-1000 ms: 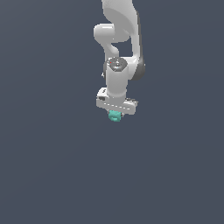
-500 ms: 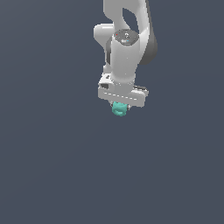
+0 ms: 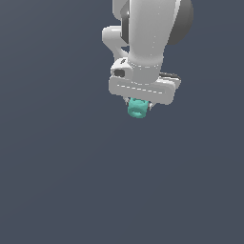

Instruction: Pick up the object and move it to a goal position.

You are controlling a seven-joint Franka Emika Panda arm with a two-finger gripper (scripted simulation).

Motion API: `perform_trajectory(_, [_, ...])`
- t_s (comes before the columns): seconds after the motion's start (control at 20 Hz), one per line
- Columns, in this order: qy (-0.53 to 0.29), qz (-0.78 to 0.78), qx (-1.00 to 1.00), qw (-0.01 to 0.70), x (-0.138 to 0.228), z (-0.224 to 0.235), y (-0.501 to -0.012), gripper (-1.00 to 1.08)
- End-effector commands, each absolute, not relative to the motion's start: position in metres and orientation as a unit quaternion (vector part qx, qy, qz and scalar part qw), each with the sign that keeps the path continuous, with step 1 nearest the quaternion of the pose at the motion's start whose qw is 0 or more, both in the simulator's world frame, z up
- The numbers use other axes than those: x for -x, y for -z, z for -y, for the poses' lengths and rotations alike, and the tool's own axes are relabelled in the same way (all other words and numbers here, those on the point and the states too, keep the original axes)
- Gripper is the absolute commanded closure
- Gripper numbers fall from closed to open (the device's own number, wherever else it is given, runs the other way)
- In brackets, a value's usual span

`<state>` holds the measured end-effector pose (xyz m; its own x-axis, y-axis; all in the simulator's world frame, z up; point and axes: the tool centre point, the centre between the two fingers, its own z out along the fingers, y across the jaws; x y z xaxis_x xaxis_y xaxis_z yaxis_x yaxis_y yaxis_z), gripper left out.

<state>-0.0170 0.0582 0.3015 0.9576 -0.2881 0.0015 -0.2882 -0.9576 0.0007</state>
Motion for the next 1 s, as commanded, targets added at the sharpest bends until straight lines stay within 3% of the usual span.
perform_trajectory(0.0, [0.0,0.146,-0.989,0.001,0.01,-0.063,-0.323,1.08])
perform_trajectory(0.45, [0.0,0.146,-0.989,0.0,-0.012,-0.074,-0.377,1.08])
perform_trajectory(0.95, [0.0,0.146,-0.989,0.0,-0.022,-0.079,-0.399,1.08])
